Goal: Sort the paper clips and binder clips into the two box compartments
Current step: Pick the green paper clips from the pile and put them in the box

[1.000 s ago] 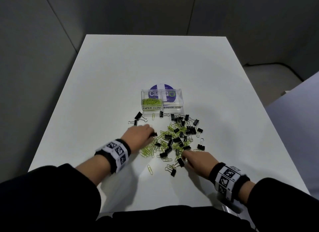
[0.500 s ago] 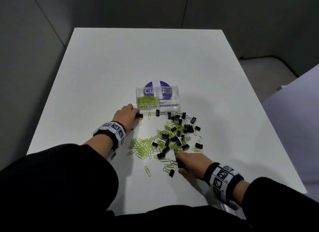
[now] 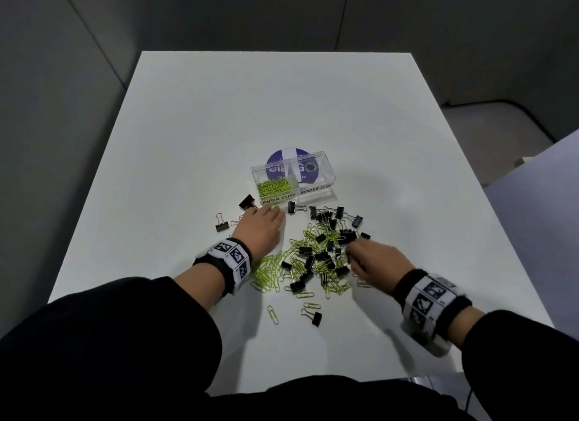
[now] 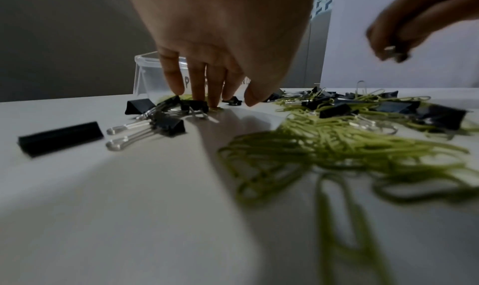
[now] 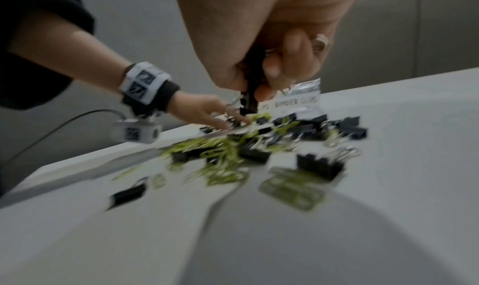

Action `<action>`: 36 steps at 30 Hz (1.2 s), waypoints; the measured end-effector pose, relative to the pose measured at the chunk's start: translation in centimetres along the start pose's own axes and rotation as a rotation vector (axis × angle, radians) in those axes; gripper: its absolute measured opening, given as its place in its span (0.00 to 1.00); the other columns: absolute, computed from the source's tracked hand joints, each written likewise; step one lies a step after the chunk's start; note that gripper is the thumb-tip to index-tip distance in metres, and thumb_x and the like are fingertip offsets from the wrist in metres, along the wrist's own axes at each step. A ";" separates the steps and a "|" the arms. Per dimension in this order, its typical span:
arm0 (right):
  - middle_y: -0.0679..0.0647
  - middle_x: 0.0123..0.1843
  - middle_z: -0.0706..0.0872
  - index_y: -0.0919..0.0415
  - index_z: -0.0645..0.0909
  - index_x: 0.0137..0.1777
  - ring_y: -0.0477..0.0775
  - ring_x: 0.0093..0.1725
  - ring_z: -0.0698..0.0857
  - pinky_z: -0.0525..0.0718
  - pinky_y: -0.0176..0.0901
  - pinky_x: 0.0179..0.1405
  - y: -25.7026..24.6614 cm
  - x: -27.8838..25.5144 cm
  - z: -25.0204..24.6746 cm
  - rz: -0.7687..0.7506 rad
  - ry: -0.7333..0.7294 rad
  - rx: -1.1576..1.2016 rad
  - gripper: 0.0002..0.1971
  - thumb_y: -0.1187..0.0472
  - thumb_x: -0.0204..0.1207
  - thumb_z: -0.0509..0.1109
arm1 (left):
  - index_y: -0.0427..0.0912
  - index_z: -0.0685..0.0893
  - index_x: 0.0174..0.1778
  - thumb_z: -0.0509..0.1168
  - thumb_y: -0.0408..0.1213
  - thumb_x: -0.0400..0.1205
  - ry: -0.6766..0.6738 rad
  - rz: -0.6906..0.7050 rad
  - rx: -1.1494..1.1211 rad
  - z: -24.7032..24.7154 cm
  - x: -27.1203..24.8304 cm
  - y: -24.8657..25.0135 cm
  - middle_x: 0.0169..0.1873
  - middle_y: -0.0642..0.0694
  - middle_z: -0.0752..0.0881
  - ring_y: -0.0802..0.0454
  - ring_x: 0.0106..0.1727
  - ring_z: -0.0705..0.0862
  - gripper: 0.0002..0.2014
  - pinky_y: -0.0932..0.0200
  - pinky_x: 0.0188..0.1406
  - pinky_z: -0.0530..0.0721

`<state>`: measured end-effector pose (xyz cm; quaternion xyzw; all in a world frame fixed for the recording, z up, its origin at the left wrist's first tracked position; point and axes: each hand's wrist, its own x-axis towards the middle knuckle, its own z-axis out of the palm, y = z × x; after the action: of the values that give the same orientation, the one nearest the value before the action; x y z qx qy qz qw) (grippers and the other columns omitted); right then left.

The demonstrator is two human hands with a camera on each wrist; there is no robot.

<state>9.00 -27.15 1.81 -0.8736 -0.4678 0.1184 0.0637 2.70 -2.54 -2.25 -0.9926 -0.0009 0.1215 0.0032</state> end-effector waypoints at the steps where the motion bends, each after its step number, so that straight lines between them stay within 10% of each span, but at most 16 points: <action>1: 0.52 0.44 0.80 0.62 0.77 0.52 0.49 0.38 0.75 0.64 0.28 0.30 0.9 0.6 -0.5 0.099 -0.029 0.005 0.11 0.59 0.83 0.53 | 0.37 0.63 0.78 0.52 0.41 0.85 0.013 0.006 -0.002 0.2 -0.3 0.0 0.77 0.40 0.68 0.43 0.77 0.67 0.25 0.46 0.73 0.67; 9: 0.65 0.54 0.81 0.68 0.76 0.55 0.64 0.49 0.80 0.75 0.48 0.46 5.9 5.0 -0.2 0.533 -0.118 0.094 0.13 0.63 0.82 0.52 | 0.47 0.83 0.62 0.50 0.47 0.81 0.070 0.227 -0.058 1.2 -3.7 0.3 0.56 0.49 0.88 0.49 0.59 0.87 0.21 0.50 0.56 0.84; 14: 0.62 0.60 0.79 0.63 0.75 0.61 0.63 0.56 0.80 0.78 0.51 0.49 5.3 5.4 0.3 0.541 -0.159 0.026 0.14 0.59 0.82 0.54 | 0.41 0.65 0.77 0.51 0.42 0.87 0.162 0.056 -0.264 -1.4 -2.8 0.0 0.76 0.41 0.69 0.43 0.71 0.75 0.22 0.54 0.70 0.75; 29: 0.57 0.74 0.72 0.54 0.63 0.76 0.62 0.66 0.75 0.77 0.53 0.62 1.0 7.2 1.3 0.114 -0.085 -0.098 0.24 0.63 0.80 0.61 | 0.45 0.68 0.75 0.53 0.48 0.85 -0.001 0.227 -0.116 0.8 -3.1 -0.2 0.75 0.43 0.72 0.47 0.72 0.75 0.23 0.53 0.70 0.77; 36: 0.57 0.64 0.79 0.58 0.75 0.65 0.60 0.61 0.77 0.79 0.51 0.55 1.2 9.6 0.7 0.133 -0.079 -0.112 0.14 0.59 0.83 0.56 | 0.42 0.80 0.65 0.63 0.44 0.78 0.086 0.208 -0.083 1.7 -5.1 -2.3 0.64 0.38 0.83 0.43 0.57 0.87 0.20 0.51 0.48 0.88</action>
<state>14.91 -19.86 -0.60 -0.8996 -0.4167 0.1304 -0.0120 -2.69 -0.24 -2.61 -0.9909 0.0973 0.0782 -0.0506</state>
